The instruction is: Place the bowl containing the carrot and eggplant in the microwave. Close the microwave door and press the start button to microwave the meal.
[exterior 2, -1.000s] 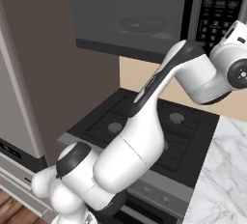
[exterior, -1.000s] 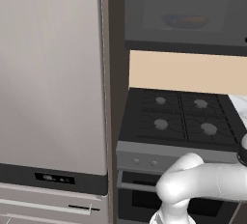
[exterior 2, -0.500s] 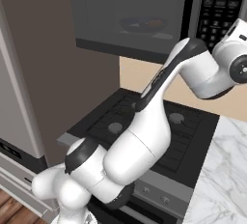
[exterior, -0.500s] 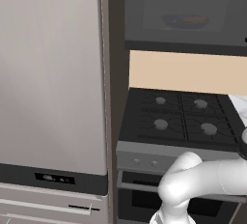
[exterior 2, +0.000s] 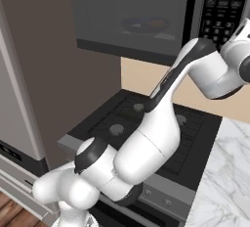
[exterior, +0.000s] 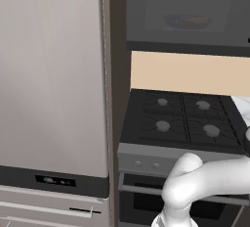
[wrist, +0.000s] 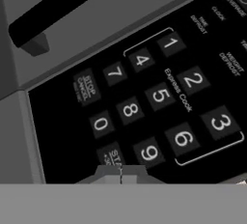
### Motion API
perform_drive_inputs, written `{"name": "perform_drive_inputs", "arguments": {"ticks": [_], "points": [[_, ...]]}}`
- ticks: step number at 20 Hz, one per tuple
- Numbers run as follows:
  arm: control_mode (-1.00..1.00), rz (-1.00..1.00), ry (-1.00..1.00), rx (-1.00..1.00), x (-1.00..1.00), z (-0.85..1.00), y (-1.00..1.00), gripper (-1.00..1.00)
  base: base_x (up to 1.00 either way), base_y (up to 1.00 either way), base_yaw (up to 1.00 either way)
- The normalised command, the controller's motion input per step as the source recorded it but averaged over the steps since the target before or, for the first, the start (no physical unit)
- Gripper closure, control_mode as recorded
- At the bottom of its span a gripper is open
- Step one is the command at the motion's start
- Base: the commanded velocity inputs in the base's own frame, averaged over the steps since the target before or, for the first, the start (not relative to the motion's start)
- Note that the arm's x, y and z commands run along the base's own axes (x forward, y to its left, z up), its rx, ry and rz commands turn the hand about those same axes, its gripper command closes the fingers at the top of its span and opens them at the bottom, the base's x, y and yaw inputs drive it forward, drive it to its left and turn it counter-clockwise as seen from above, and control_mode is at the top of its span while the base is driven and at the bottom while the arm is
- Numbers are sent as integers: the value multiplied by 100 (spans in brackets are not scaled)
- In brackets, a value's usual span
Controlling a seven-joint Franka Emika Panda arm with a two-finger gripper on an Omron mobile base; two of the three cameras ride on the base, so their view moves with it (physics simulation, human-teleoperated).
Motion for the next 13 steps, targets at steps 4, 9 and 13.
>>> {"name": "perform_drive_inputs", "arguments": {"ticks": [4,9,13], "points": [[-100,0,0,0,14,-10,-1,100,0,0,0],[-100,0,-2,0,12,-33,1,100,0,0,0],[-100,-1,-9,0,23,-51,32,100,0,0,0]]}}
